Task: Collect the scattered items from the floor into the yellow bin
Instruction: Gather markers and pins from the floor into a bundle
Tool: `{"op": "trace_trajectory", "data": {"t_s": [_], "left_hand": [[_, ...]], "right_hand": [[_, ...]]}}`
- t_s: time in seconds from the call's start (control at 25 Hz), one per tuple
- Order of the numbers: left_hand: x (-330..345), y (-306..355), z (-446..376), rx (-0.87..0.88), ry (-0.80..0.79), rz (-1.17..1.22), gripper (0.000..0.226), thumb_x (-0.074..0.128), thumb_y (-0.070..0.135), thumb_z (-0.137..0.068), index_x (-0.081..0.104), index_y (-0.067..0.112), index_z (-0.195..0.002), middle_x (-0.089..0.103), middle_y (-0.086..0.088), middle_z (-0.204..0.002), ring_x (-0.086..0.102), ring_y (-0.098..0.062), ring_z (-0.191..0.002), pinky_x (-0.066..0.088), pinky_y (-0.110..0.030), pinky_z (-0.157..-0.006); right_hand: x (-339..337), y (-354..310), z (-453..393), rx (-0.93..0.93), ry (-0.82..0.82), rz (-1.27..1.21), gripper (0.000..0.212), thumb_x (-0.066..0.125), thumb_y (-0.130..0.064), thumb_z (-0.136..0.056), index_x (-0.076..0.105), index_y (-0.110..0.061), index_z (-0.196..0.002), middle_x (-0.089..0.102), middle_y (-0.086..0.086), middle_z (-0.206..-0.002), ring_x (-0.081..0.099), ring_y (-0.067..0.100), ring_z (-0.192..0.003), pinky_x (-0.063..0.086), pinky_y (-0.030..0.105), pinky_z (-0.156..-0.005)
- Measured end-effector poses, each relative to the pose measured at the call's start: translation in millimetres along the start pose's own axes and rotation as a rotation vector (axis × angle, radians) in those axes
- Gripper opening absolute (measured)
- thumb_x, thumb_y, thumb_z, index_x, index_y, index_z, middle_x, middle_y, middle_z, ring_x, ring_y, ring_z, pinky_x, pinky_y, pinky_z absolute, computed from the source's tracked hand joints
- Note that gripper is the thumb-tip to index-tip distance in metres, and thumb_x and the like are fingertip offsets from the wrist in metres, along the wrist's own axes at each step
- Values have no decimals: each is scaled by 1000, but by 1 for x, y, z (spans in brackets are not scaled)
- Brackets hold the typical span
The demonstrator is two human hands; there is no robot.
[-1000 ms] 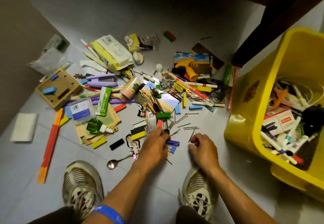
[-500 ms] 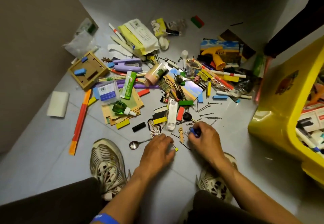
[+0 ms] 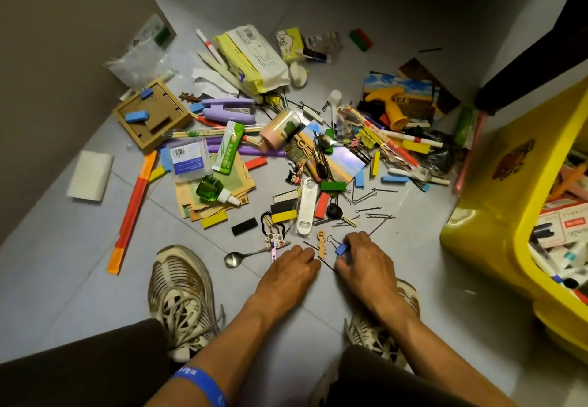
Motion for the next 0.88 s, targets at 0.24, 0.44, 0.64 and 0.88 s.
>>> {"op": "trace_trajectory", "data": {"t_s": [0.24,0.44,0.64,0.88], "left_hand": [[3,-2,-1,-635,123,778,8,59,21,-85,60,19,-92,62,0,-93,58,-15,-83,48,-24,-69],[-2,15,-12,-861,133,2216,41,35,1,-69,62,-5,-99,68,-25,-84,66,-31,-68,57,-38,-60],[-3,11,-2,-898,226,2467,40,46,26,-87,75,0,-82,70,-18,-82,69,-27,-69,57,-33,-60],[2,-10,22,-1134,299,2297,27,49,23,-95,64,1,-94,62,-12,-68,60,-21,-56,44,-24,-45]], "right_hand": [[-8,2,1,438,-159,-1063,12,56,-5,-79,61,-15,-84,63,6,-72,52,17,-57,38,25,-47],[-22,-36,24,335,-330,-1221,44,42,13,-72,68,-14,-95,73,4,-80,67,8,-66,48,24,-54],[-24,-34,30,276,-255,-1361,43,47,7,-82,72,-20,-103,74,0,-107,70,11,-101,56,26,-86],[6,-34,-3,17,-13,-142,19,59,-32,-93,58,-17,-104,59,-1,-102,54,18,-92,46,30,-75]]}}
Point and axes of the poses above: each hand's wrist, its own z-axis away from the middle knuckle, its own x-axis out of the palm, y = z × x, the point moved 3 cm from there along -z, towards the middle knuckle
